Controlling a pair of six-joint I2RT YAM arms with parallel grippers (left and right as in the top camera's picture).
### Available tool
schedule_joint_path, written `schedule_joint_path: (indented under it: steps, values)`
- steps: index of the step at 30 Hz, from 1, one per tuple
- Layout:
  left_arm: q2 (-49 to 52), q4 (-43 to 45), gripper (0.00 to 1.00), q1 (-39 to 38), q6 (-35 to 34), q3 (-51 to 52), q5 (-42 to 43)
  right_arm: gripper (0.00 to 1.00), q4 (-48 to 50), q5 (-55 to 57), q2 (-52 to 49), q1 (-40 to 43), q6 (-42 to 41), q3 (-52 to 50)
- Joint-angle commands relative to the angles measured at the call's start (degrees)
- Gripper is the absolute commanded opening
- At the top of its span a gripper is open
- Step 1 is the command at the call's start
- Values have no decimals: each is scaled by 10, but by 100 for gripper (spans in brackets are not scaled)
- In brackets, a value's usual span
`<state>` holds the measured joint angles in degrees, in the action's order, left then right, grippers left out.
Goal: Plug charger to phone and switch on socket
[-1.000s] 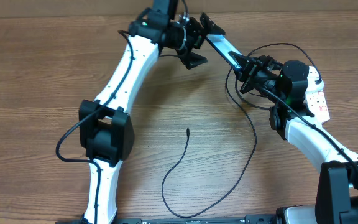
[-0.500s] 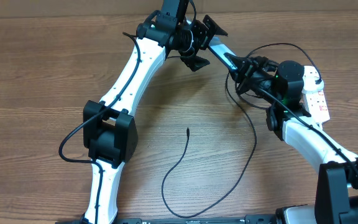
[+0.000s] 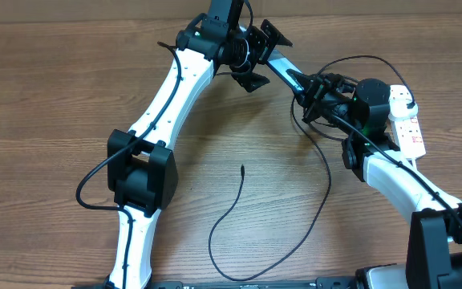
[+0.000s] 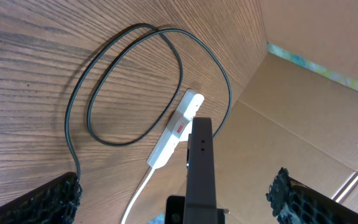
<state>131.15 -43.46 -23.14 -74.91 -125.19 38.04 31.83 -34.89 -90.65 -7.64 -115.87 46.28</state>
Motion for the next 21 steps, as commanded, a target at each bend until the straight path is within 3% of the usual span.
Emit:
schedule_joint_path:
  steps: [1,21]
  values:
    - [-26,0,100,-1,-1,2,-5,4,7,0,3,-2,-13,8]
    - [-26,0,100,-3,-1,2,-6,4,7,-3,3,-2,-13,8]
